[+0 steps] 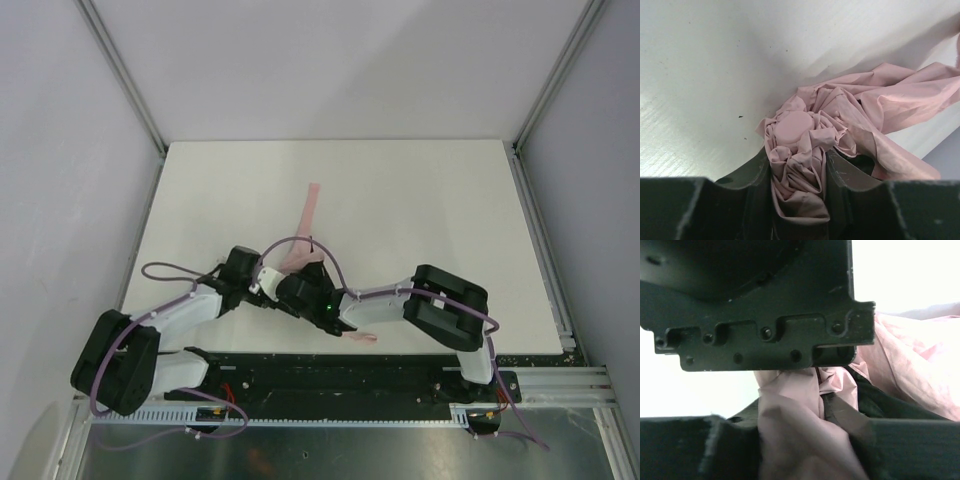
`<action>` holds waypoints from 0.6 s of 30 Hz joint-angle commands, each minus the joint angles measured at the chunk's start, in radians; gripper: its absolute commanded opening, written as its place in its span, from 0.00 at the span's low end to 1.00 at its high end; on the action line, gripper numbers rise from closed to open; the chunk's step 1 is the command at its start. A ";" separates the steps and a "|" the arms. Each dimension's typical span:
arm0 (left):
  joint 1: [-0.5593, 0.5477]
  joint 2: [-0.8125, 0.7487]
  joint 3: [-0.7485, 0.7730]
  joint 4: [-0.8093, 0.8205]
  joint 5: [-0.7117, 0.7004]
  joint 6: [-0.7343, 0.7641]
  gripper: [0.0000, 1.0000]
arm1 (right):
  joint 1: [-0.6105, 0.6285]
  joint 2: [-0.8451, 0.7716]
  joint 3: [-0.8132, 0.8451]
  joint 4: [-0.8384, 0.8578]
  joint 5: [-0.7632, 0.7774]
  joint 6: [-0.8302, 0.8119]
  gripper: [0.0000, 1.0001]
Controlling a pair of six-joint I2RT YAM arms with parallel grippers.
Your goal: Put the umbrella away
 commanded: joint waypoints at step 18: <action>0.293 -0.265 0.144 -0.110 0.039 0.512 0.99 | -0.275 0.238 0.119 -0.319 -0.861 0.264 0.00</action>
